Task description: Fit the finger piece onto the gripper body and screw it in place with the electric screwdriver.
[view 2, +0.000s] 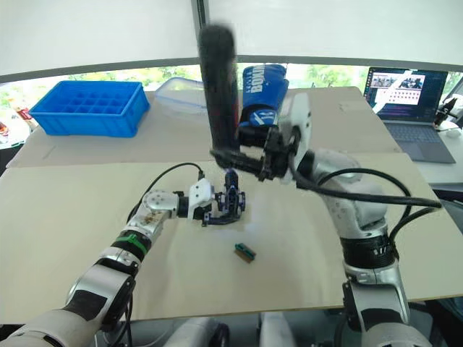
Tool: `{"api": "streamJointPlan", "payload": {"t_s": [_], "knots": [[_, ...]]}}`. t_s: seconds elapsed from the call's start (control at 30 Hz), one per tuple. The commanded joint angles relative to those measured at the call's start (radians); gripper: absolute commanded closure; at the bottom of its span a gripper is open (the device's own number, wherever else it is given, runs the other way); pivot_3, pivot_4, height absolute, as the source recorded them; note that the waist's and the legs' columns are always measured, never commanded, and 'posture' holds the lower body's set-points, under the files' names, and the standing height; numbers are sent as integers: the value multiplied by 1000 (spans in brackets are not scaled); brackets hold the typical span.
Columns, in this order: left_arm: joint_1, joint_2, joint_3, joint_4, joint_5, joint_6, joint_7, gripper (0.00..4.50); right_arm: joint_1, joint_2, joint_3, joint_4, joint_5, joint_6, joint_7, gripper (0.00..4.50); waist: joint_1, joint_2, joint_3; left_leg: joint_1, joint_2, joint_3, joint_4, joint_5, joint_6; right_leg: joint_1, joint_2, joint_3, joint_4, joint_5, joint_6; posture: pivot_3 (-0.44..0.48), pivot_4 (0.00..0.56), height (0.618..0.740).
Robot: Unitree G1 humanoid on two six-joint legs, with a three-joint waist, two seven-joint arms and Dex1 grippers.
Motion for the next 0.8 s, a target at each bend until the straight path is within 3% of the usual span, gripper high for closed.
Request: {"api": "streamJointPlan", "payload": {"t_s": [0.03,0.2,0.27,0.37,0.53,0.67,0.8], "knots": [[-13,11,5,35,20,-13,12,2117,-53,27,-38,-75,58,2,-41,2588,0,0,0,0,0,0,0,0,0,0,0,0,-1,0,0,0,150,740],[-34,18,8,55,27,-2,27,2117,-70,32,-38,-107,106,33,-47,2588,0,0,0,1,0,0,0,0,0,2,0,0,-1,0,0,0,150,740],[-40,33,16,46,14,11,2,1066,-66,21,-50,-132,173,85,-42,2588,-1,0,0,1,0,0,0,0,0,1,0,0,-1,0,0,0,150,740],[-34,61,20,21,6,9,-33,0,-40,-18,-57,-176,268,162,-14,2588,-4,0,0,-1,0,0,0,0,0,-1,0,0,1,0,0,0,150,740],[29,166,24,-181,-55,55,-187,0,111,-108,-53,-285,295,177,43,2588,-4,0,0,-4,0,-2,0,-1,2,-1,0,0,0,0,0,0,150,740],[143,256,-11,-494,-149,217,-324,0,236,-142,-51,-353,233,130,51,2588,-3,1,1,-6,-1,-1,1,-2,3,-2,-1,0,-1,0,0,0,150,740],[269,277,-60,-721,-183,293,-342,0,358,-129,-50,-391,145,60,17,2588,1,1,1,-5,0,-1,1,-2,3,-1,0,0,-1,0,1,0,150,740]]}}
